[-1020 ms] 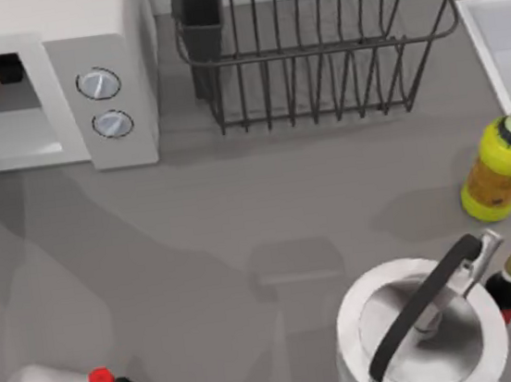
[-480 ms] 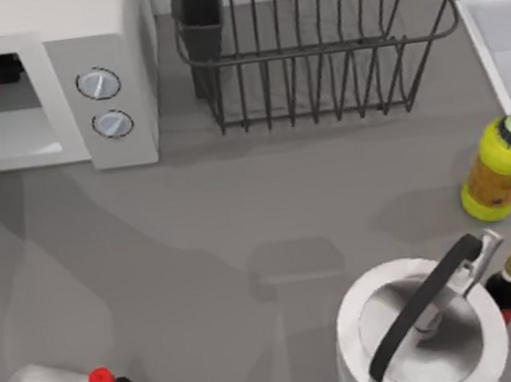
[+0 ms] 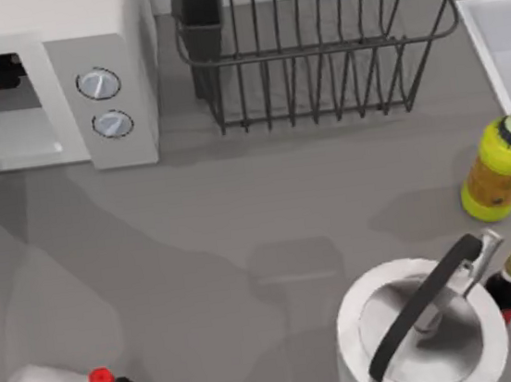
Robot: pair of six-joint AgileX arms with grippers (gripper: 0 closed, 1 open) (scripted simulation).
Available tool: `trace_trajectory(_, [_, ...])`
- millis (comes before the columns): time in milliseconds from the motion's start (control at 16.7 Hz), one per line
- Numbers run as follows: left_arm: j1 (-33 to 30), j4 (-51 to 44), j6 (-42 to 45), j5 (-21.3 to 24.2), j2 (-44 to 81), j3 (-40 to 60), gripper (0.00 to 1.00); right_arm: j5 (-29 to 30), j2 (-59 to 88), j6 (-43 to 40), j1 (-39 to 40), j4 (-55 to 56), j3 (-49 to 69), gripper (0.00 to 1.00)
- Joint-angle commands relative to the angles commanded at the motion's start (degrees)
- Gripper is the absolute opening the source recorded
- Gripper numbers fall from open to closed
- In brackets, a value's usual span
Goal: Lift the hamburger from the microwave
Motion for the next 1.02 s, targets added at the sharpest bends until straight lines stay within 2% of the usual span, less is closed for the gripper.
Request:
trace_trajectory(840, [-18.29, -11.17, -6.43, -18.32, -57.71, -50.89, 0.0, 0.0, 0.0, 0.0, 0.0, 0.0, 0.0, 1.0])
trace_trajectory(1020, [-21.07, -12.98, -7.41, -21.12, -66.58, -58.85, 0.0, 0.0, 0.0, 0.0, 0.0, 0.0, 0.0, 1.0])
